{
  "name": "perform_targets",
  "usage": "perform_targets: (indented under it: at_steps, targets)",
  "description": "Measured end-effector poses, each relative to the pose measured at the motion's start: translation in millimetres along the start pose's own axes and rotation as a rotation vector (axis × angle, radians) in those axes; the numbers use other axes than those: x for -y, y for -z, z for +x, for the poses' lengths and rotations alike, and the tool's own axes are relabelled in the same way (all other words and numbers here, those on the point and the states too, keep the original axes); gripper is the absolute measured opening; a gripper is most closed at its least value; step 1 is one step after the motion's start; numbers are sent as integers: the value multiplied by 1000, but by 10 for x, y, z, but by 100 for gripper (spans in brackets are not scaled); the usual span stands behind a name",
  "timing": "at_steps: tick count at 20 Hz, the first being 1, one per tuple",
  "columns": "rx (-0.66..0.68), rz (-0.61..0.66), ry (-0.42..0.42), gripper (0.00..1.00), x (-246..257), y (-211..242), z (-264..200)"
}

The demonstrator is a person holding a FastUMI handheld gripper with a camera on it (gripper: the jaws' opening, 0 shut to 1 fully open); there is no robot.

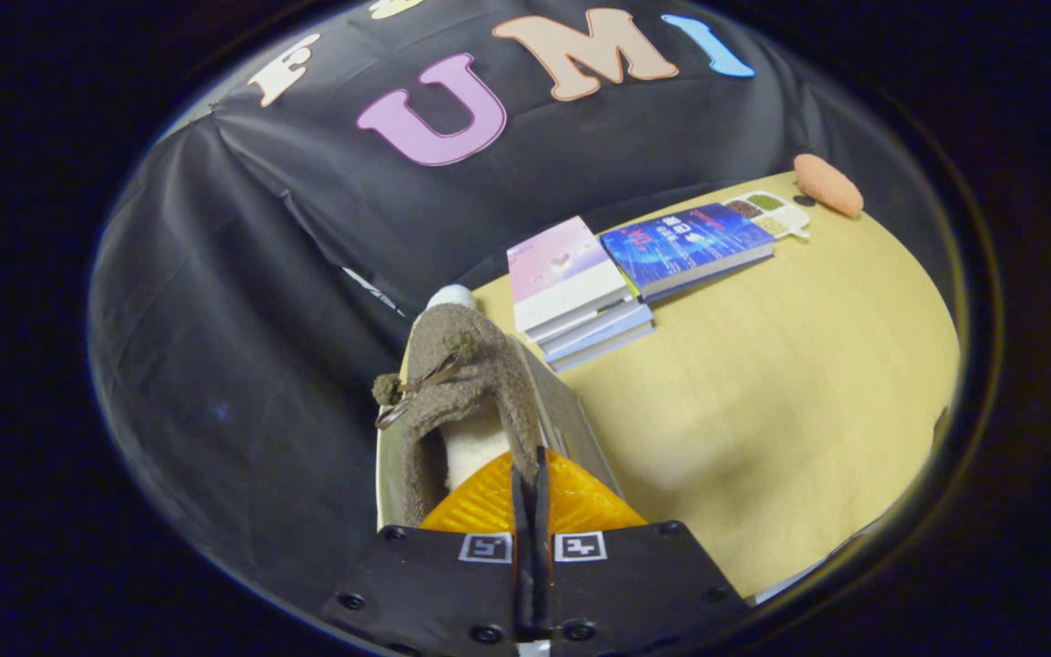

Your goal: Open the storage box then place both shoes into the box .Put the left shoe in first, then the right shoe, with the right side of both shoes facing outward in a uniform manner.

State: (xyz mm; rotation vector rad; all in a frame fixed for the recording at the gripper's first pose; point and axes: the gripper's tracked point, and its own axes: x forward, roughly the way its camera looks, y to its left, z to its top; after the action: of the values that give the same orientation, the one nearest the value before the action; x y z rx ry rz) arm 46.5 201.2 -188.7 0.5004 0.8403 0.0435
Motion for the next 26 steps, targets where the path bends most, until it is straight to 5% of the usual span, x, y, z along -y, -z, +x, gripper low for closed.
perform_targets:
  at_steps: [8, 26]
  targets:
    - [-37, 21, 39, 9, 39, 258, 60]
    - [67, 29, -28, 13, 84, -224, -73]
